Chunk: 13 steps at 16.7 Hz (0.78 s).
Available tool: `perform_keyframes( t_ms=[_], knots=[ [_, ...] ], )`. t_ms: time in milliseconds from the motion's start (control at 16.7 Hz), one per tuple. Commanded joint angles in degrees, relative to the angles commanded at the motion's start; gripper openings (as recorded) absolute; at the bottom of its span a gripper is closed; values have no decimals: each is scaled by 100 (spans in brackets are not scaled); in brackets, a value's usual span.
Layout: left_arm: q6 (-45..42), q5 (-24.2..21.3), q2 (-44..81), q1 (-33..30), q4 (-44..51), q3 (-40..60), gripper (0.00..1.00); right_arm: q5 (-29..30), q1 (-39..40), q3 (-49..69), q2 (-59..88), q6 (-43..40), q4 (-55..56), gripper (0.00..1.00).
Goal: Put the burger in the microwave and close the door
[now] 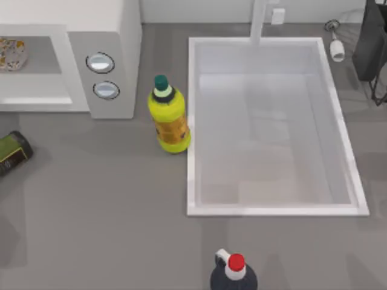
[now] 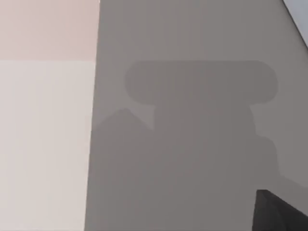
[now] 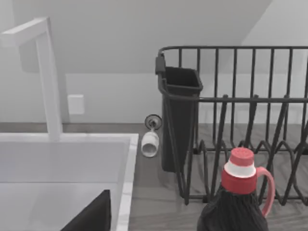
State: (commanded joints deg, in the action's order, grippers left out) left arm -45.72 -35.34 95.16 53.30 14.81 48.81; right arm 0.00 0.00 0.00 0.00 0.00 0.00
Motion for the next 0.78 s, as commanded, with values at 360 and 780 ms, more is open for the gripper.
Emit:
perform_keyframes(
  t_ms=[360, 780],
  knots=[
    [331, 145, -527, -304, -336, -591, 0, 0, 0, 0, 0, 0, 0, 100],
    [863, 500, -1070, -895, -482, -1184, 0, 0, 0, 0, 0, 0, 0, 100]
  ],
)
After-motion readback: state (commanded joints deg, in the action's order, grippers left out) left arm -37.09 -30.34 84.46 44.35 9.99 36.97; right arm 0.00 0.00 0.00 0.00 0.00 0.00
